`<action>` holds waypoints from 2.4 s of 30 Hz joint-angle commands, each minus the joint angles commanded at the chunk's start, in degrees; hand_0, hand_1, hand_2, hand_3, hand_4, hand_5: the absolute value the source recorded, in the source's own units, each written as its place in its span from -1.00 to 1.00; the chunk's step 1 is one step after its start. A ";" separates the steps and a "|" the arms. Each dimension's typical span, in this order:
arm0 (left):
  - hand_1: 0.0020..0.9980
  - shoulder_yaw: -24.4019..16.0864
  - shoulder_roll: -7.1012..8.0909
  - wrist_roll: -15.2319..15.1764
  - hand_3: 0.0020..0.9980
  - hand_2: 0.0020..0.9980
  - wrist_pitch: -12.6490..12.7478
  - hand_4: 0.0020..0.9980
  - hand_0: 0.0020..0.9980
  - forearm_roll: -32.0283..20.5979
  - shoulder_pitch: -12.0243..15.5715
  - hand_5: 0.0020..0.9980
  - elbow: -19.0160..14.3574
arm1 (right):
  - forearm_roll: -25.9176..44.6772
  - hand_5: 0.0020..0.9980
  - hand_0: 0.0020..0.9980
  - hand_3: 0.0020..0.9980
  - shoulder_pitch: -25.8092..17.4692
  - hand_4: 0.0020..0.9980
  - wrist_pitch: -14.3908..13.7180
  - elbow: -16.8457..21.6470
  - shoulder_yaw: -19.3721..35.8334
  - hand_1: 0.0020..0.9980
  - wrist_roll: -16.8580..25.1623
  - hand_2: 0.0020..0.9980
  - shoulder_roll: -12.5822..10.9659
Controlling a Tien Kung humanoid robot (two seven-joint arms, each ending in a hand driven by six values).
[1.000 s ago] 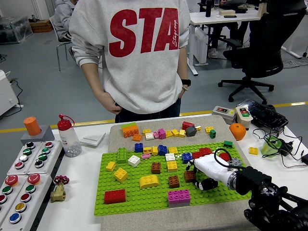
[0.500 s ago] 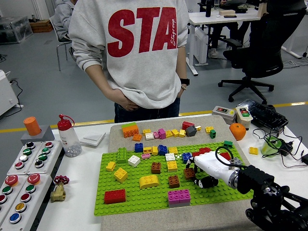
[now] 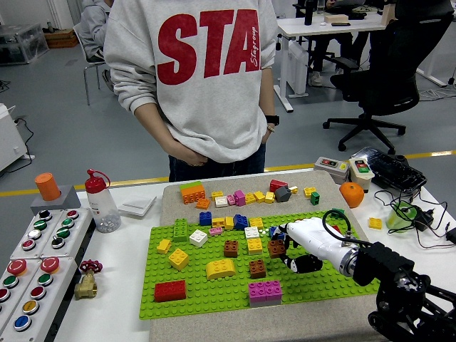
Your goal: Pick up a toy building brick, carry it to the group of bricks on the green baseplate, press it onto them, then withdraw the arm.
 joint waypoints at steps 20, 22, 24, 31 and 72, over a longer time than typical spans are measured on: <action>0.19 0.92 0.30 -0.25 -0.20 0.21 -0.02 -0.33 0.26 -1.33 0.15 0.94 0.05 | 1.25 -0.64 0.08 0.18 -2.83 0.05 7.84 17.59 -3.65 -0.02 -11.15 0.03 -3.56; 0.19 0.91 0.30 -0.26 -0.20 0.21 -0.02 -0.33 0.26 -1.33 0.14 0.94 0.05 | 1.23 -0.64 0.08 0.18 -2.86 0.05 7.87 17.63 -3.66 -0.02 -11.23 0.03 -3.52; 0.19 0.98 0.30 -0.25 -0.20 0.21 0.01 -0.33 0.26 -1.44 0.16 0.94 0.04 | 1.19 -0.64 0.08 0.18 -2.93 0.05 7.99 17.69 -3.72 -0.02 -11.39 0.03 -3.34; 0.19 1.09 0.28 -0.21 -0.20 0.21 0.06 -0.33 0.26 -1.56 0.25 0.94 0.02 | 0.83 -0.62 0.09 0.18 -3.19 0.03 7.97 17.20 -3.75 -0.01 -11.97 0.03 -2.88; 0.19 1.21 0.28 -0.26 -0.20 0.21 0.13 -0.33 0.26 -1.69 0.33 0.95 0.03 | -0.54 -0.52 0.11 0.28 -3.39 0.10 9.21 16.55 -2.78 0.05 -11.99 0.12 -2.30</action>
